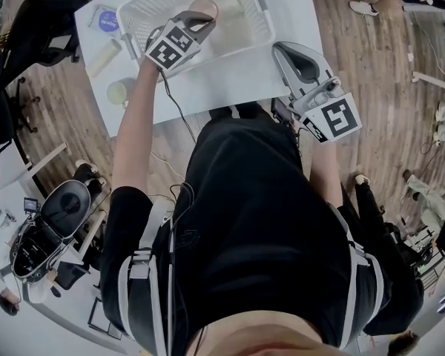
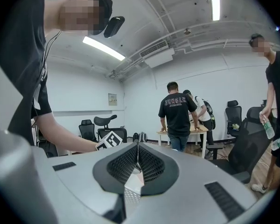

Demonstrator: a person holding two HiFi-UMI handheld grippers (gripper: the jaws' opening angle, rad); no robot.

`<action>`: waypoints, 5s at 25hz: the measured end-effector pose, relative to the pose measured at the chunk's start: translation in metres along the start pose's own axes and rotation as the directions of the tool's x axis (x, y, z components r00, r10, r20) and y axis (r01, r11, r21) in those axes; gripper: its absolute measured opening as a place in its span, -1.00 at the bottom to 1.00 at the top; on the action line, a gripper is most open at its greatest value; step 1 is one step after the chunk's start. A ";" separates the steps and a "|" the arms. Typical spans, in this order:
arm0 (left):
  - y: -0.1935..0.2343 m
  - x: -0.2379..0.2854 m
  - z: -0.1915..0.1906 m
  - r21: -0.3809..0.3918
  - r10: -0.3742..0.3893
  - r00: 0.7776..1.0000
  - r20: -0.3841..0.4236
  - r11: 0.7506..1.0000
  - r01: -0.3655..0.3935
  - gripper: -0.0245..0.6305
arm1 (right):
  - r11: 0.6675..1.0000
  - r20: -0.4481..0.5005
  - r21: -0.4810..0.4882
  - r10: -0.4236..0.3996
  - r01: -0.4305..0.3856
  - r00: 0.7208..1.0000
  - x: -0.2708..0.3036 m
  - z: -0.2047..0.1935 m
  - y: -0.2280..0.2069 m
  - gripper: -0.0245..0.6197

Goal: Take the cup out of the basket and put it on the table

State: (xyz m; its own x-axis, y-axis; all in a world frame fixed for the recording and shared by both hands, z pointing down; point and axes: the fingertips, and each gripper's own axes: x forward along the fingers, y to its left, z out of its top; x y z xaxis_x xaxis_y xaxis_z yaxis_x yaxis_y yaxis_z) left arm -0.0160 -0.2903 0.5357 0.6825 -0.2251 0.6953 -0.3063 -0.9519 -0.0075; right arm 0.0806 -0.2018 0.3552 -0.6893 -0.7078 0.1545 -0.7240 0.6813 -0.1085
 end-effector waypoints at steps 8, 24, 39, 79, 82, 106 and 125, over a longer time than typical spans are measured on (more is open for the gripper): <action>-0.035 -0.061 0.062 0.015 0.042 0.983 0.180 0.999 -0.046 -0.82 | 1.000 0.026 -0.022 0.014 -0.014 1.000 -0.015 0.006 0.018 -0.86; -0.132 -0.161 0.086 0.079 0.028 0.951 0.307 0.995 -0.055 -0.82 | 0.998 0.048 -0.050 0.041 -0.039 0.998 -0.003 0.009 0.026 -0.86; -0.159 -0.183 0.035 0.063 0.049 0.962 0.269 0.996 -0.068 -0.82 | 0.998 0.043 -0.063 0.014 -0.011 0.999 -0.001 0.010 0.078 -0.86; -0.229 -0.040 -0.093 -0.237 0.324 0.945 0.033 0.922 -0.308 -0.82 | 1.000 0.023 0.006 0.029 -0.029 0.999 -0.192 -0.052 0.124 -0.86; -0.229 -0.026 -0.112 -0.226 0.289 0.957 -0.012 0.932 -0.284 -0.81 | 1.000 0.011 0.010 0.010 -0.010 1.000 -0.191 -0.057 0.129 -0.86; -0.222 -0.036 -0.093 -0.220 0.271 0.959 0.080 0.943 -0.248 -0.71 | 1.000 0.002 0.029 -0.005 0.005 1.000 -0.162 -0.061 0.147 -0.86; -0.276 -0.229 0.044 -0.385 0.478 0.723 0.498 0.870 -0.309 -0.87 | 0.993 0.050 -0.013 0.117 -0.117 0.992 -0.123 -0.033 0.172 -0.86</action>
State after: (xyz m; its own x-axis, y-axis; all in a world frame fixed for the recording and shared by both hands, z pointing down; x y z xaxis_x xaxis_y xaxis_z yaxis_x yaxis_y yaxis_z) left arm -0.0586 0.0147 0.3467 0.6779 -0.7215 0.1410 -0.7330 -0.6780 0.0550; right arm 0.0413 0.0084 0.3498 -0.7700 -0.6314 0.0917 -0.6380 0.7617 -0.1126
